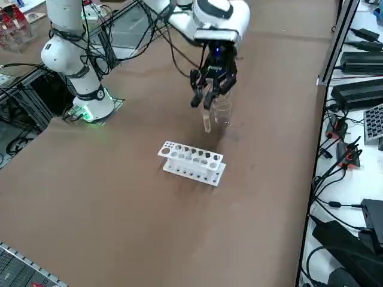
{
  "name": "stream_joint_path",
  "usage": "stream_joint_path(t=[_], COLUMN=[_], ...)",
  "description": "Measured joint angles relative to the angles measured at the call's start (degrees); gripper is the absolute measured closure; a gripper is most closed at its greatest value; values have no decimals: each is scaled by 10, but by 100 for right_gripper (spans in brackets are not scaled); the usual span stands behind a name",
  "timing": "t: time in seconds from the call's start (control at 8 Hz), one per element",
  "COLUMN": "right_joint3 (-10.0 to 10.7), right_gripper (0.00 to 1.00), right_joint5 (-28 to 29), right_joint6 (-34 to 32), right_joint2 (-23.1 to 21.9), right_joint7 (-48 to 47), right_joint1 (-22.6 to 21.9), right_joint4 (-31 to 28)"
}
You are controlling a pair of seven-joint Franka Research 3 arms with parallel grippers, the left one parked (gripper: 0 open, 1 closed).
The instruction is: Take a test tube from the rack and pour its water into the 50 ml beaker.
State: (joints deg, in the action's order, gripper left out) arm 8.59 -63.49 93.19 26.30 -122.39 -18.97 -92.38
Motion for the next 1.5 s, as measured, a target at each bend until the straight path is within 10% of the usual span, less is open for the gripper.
stream_joint_path(t=[1.5], right_joint3=[-3], right_gripper=[78], right_joint5=[461], right_joint6=[15], right_joint2=[24], right_joint7=[227], right_joint1=[-84], right_joint4=[100])
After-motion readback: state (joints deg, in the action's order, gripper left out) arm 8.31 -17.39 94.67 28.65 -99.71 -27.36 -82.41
